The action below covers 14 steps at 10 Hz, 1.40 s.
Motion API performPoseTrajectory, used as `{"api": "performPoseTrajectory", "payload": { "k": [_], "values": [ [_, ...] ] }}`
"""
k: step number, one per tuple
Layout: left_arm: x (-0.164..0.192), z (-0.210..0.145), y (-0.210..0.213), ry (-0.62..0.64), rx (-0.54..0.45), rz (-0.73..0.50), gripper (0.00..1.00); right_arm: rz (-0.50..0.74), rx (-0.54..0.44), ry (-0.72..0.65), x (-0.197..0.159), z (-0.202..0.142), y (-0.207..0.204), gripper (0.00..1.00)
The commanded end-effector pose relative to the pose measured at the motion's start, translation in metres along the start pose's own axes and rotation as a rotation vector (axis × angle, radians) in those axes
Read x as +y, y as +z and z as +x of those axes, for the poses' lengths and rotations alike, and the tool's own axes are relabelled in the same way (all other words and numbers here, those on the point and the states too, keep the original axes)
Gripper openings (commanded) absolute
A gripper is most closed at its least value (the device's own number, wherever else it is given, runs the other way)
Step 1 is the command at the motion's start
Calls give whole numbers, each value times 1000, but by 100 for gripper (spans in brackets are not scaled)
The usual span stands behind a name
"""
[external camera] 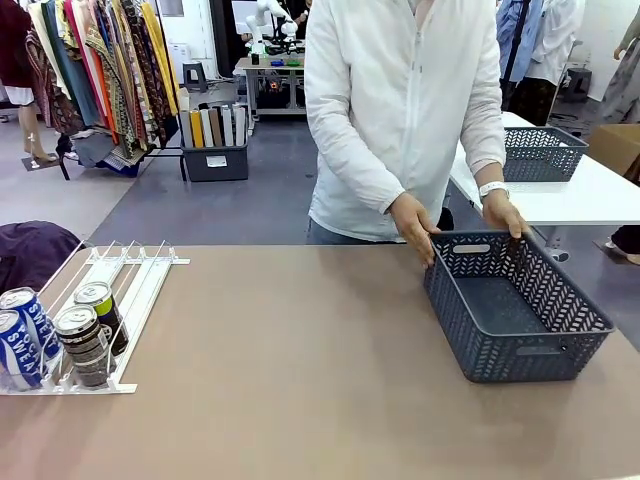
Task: Retrieve and store the cans from the dispenser.
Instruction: Pick up one can from the Automatic Can Dispenser and place it in the middle of the table.
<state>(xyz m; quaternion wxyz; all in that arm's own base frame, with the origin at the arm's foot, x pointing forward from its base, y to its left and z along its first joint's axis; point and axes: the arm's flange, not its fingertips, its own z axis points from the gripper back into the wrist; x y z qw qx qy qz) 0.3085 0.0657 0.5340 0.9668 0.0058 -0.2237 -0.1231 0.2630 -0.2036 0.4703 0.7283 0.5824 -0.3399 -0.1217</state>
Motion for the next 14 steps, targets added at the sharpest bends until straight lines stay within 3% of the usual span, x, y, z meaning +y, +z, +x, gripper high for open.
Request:
{"api": "performPoseTrajectory", "payload": {
  "k": [1,2,4,5,11,14],
  "values": [
    [-12,-15,-17,49,55,73,100,21,-19,4,3,5,0,100],
    [0,0,0,0,0,0,100,21,-19,4,3,5,0,100],
    [0,0,0,0,0,0,100,21,-19,4,3,5,0,100],
    [-5,4,-6,3,31,45,100,21,-19,4,3,5,0,100],
    [21,11,-74,119,293,-101,100,21,-19,4,3,5,0,100],
    [24,13,-99,175,355,-124,100,21,-19,4,3,5,0,100]
  ]
}}
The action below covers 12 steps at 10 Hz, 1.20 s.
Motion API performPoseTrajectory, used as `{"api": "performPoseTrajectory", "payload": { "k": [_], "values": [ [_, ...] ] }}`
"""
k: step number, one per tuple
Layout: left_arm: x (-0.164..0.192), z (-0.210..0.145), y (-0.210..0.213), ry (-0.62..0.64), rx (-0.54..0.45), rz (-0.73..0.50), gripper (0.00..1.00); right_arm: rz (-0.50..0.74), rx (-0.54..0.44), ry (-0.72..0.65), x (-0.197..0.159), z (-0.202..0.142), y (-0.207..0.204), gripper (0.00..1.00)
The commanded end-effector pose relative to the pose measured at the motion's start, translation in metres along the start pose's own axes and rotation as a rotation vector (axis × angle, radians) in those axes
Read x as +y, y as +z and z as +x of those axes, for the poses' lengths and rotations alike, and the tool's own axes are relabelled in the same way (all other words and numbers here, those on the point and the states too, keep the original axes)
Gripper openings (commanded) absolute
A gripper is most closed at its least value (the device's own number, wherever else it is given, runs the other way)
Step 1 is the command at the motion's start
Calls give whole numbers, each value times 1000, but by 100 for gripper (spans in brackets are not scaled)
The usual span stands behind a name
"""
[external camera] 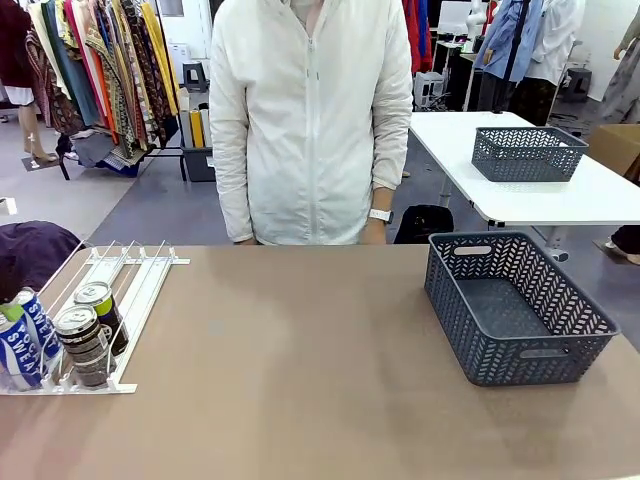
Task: Retrieve and store the cans from the dispenser.
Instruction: Pick up one can from the Automatic Can Dispenser and place it in the middle of the table.
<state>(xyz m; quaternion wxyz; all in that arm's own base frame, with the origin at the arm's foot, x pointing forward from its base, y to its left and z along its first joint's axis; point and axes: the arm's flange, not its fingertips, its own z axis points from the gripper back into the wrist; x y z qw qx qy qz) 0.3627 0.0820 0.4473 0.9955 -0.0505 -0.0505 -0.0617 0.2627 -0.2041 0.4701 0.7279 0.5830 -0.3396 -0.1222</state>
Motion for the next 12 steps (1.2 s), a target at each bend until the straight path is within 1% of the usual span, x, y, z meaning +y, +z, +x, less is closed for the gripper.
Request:
{"api": "performPoseTrajectory", "payload": {
  "k": [1,2,4,7,10,11,12],
  "values": [
    [0,10,-3,38,27,-12,100,20,-19,5,3,5,-1,100],
    [0,10,-10,47,45,-22,100,20,-19,5,3,5,-1,100],
    [0,12,-21,96,54,26,100,20,-19,5,3,5,-1,100],
    [-4,13,-34,129,77,57,100,20,-19,5,3,5,-1,100],
    [-6,13,-38,134,93,77,100,20,-19,5,3,5,-1,100],
    [-7,15,-39,142,91,88,69,20,-19,5,3,5,-1,100],
    [-8,13,-40,144,95,94,10,20,-19,5,3,5,-1,100]
  ]
}}
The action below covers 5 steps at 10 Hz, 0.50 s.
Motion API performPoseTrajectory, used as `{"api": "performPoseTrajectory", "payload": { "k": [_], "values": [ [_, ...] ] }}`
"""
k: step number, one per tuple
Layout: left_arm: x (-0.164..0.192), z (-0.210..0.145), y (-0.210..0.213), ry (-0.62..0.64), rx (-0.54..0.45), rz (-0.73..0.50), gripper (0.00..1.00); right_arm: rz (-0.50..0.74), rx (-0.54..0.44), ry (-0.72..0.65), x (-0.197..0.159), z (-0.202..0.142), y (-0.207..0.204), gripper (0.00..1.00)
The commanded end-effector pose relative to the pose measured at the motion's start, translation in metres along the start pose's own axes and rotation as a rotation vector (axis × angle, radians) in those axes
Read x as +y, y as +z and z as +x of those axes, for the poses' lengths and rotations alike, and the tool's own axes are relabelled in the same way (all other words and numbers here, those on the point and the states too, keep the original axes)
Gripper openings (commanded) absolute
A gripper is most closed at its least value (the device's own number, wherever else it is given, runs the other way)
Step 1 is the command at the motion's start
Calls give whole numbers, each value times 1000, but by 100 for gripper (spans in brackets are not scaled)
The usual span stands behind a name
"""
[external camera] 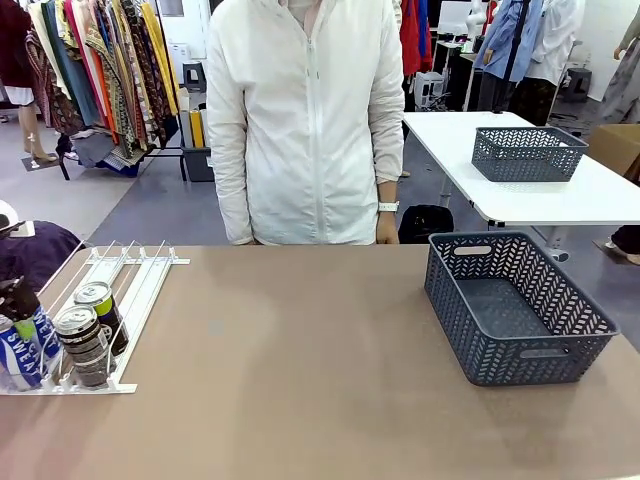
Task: Retrieve and store the cans from the dispenser.
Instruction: Pick up one can from the Automatic Can Dispenser and place it in the middle of the table.
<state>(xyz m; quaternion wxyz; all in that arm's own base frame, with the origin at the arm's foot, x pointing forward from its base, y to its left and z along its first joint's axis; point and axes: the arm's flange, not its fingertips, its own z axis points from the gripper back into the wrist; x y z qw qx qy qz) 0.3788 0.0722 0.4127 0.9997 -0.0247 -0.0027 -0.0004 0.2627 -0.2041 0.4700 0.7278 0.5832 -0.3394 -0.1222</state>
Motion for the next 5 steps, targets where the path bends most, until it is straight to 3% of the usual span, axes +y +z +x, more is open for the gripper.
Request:
{"api": "performPoseTrajectory", "payload": {
  "k": [1,5],
  "values": [
    [-4,2,-3,17,0,41,0,20,-19,6,3,5,-1,100],
    [-7,3,-4,10,-6,36,0,20,-19,6,3,5,-1,100]
  ]
}}
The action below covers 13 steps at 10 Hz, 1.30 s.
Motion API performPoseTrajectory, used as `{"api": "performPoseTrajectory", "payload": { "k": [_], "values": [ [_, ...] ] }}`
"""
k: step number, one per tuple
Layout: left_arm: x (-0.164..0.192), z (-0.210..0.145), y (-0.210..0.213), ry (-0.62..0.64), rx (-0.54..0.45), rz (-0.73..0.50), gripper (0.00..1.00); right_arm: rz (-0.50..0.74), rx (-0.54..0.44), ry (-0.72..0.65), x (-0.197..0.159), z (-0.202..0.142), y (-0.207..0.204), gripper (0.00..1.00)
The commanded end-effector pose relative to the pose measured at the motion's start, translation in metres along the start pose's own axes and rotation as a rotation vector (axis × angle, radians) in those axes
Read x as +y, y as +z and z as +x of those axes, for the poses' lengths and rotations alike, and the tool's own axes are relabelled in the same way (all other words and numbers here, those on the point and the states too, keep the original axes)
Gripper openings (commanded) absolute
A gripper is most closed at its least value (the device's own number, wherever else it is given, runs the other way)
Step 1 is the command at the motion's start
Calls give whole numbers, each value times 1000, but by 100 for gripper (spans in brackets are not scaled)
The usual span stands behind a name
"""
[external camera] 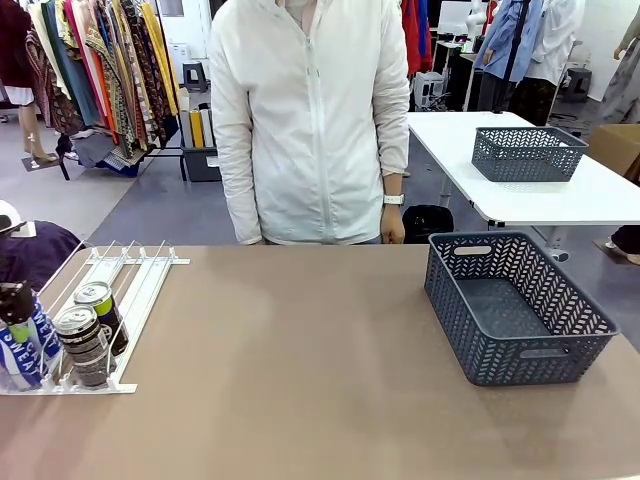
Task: Retrieve and store the cans from the dispenser.
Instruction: Pick up one can from the Automatic Can Dispenser and place it in the middle of the table.
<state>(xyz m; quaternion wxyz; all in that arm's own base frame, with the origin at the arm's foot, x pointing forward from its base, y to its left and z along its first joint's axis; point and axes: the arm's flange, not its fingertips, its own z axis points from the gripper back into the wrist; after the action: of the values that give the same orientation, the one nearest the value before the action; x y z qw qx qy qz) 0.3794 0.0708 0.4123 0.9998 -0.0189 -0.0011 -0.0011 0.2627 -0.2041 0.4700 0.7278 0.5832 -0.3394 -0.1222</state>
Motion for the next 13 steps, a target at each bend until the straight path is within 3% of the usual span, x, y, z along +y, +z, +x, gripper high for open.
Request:
{"api": "performPoseTrajectory", "payload": {
  "k": [1,4,6,10,12,13],
  "values": [
    [-6,2,-4,8,-11,26,0,20,-19,6,3,5,-1,100],
    [-11,-9,18,-16,-60,41,0,20,-19,6,3,5,-1,100],
    [-21,-23,61,-80,-107,95,0,20,-19,6,3,5,-1,100],
    [-34,-68,160,-181,-421,144,0,20,-19,6,3,5,-1,100],
    [-25,-82,181,-117,-539,85,0,20,-19,6,3,5,-1,100],
    [-13,-87,181,-68,-551,31,0,20,-19,6,3,5,-1,100]
  ]
}}
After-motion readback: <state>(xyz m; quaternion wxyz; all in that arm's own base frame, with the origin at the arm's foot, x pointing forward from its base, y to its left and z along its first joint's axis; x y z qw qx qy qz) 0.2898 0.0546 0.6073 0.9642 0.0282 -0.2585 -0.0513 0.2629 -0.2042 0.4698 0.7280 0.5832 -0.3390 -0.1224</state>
